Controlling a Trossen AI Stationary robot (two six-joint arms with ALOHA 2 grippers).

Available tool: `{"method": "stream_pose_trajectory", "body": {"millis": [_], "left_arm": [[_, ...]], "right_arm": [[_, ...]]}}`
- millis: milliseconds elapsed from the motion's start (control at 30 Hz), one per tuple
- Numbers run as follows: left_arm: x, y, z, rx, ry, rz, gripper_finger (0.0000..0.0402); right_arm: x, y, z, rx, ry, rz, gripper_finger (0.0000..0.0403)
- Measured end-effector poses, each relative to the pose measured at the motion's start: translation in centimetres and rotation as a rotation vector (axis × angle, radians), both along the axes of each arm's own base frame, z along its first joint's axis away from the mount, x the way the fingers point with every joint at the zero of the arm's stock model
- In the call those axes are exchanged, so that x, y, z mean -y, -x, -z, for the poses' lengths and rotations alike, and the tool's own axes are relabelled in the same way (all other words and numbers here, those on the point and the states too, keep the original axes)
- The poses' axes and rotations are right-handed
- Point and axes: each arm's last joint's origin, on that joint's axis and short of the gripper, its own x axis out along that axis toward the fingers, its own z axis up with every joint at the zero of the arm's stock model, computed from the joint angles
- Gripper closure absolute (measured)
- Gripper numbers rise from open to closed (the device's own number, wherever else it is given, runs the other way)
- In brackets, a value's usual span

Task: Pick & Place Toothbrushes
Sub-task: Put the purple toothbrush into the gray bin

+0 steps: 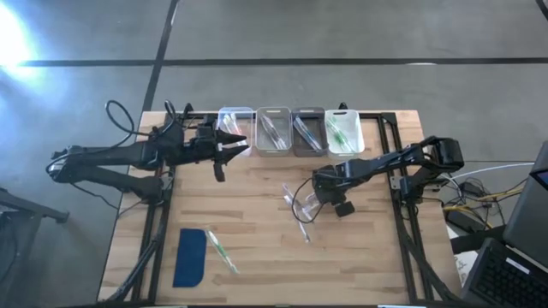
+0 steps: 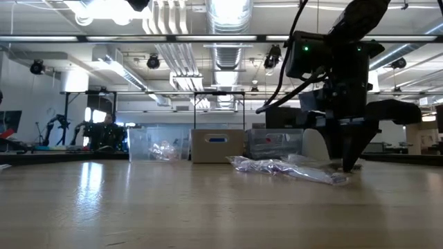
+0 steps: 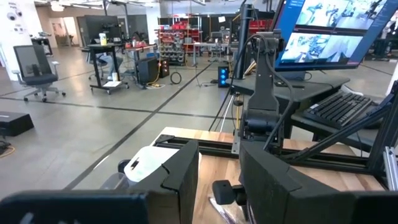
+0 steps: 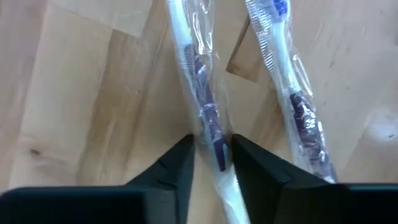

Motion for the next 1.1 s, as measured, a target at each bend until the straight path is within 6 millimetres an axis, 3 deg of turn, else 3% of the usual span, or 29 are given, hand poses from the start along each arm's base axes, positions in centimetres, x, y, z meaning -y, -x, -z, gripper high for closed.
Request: {"method": "stream_pose_trajectory", "body": {"millis": [200,433,800,967,1100], "left_arm": [[0.0,0.0,0.0,0.0,0.0,0.0,0.0279],[0.0,0.0,0.0,0.003,0.016,0.001,0.0279],[0.0,0.0,0.0,0.007,0.032,0.002,0.0279],[0.0,0.0,0.0,0.009,0.033,0.001,0.0279],[0.0,-0.1,-0.1,0.027,0.033,0.002,0.0279]], "right_arm": [[0.0,0.4,-1.4,0.019,-0.005,0.081,0.0381],[-0.3,1.7,-7.2,0.024,-0.075,0.171,0.0376],[-0.1,3.3,-19.5,0.546,-0.152,0.38,0.0376],[0.0,3.5,-23.6,0.784,-0.167,0.421,0.0376],[0.1,3.2,-25.8,0.895,-0.154,0.435,0.0376]]}}
